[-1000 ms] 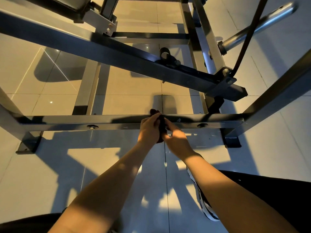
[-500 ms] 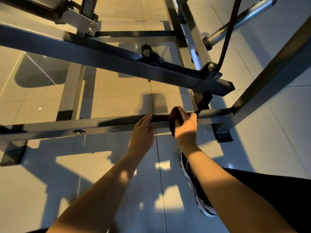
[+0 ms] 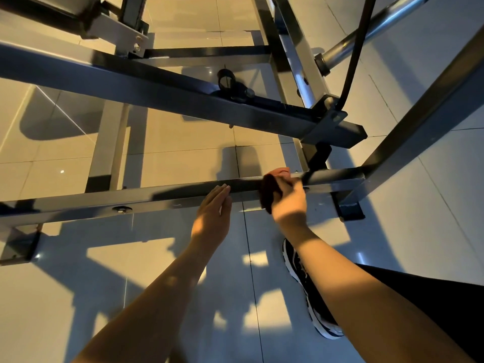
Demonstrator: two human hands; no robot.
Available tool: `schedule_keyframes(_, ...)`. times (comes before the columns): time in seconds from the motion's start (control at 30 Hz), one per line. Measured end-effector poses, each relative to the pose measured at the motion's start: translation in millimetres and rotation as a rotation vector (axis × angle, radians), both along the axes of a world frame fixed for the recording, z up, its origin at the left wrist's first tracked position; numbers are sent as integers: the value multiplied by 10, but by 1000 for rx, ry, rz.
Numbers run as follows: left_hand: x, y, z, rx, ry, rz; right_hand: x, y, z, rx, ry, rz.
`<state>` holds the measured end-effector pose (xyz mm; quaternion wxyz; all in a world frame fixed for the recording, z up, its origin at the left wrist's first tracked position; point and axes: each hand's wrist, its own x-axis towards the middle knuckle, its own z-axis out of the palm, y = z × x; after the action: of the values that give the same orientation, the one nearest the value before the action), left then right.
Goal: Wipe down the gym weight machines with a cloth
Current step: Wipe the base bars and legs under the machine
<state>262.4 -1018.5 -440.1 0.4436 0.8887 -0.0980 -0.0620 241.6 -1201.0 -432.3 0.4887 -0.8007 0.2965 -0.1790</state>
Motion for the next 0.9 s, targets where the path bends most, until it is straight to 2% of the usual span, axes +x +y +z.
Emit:
schedule_keyframes(0.03,-15,-12,-5,-7,4,5,5,1,-28,104,-45,-39)
schedule_keyframes(0.07,-25,-21,-1,-15,7,8,11,45,12,23,3,-25)
schedule_keyframes(0.1,-34,-22,-5,-25,8,10,24,62,-3,-160,55,16)
schedule_keyframes(0.13,-33,-20,-6,-37,11,13,47,123,20,-310,108,138)
schedule_keyframes(0.17,-21,-14,-14,-51,15,16,115,261,-29,-332,157,222)
schedule_keyframes(0.2,-9,-3,-20,-65,19,18,147,390,-35,-269,208,310)
schedule_keyframes(0.23,-2,11,-33,-81,25,21,121,516,-60,-194,177,418)
schedule_keyframes(0.27,-1,26,-43,-97,34,22,117,593,-28,-176,212,449)
schedule_keyframes(0.33,11,50,-74,-114,35,14,136,552,-10,-354,178,446)
schedule_keyframes(0.43,2,59,-133,-63,-25,-28,92,240,-83,-435,193,343)
schedule_keyframes(0.47,-3,55,-137,-54,-27,-33,60,146,-62,-324,186,249)
schedule_keyframes(0.53,-8,51,-149,-46,-15,-31,-5,82,-76,-47,21,16)
schedule_keyframes(0.57,-10,49,-151,-43,-10,-26,-4,83,-106,-37,10,20)
schedule_keyframes(0.6,-12,43,-143,-42,-7,-19,11,138,-116,-141,56,52)
schedule_keyframes(0.63,-12,34,-134,-46,-2,-12,33,191,-172,-285,100,150)
schedule_keyframes(0.7,-8,6,-109,-62,13,-2,62,405,-199,-361,203,312)
schedule_keyframes(0.77,-11,-6,-97,-76,27,8,64,568,-134,-328,150,380)
schedule_keyframes(0.9,-1,29,-131,-53,6,-7,77,403,-85,-373,210,347)
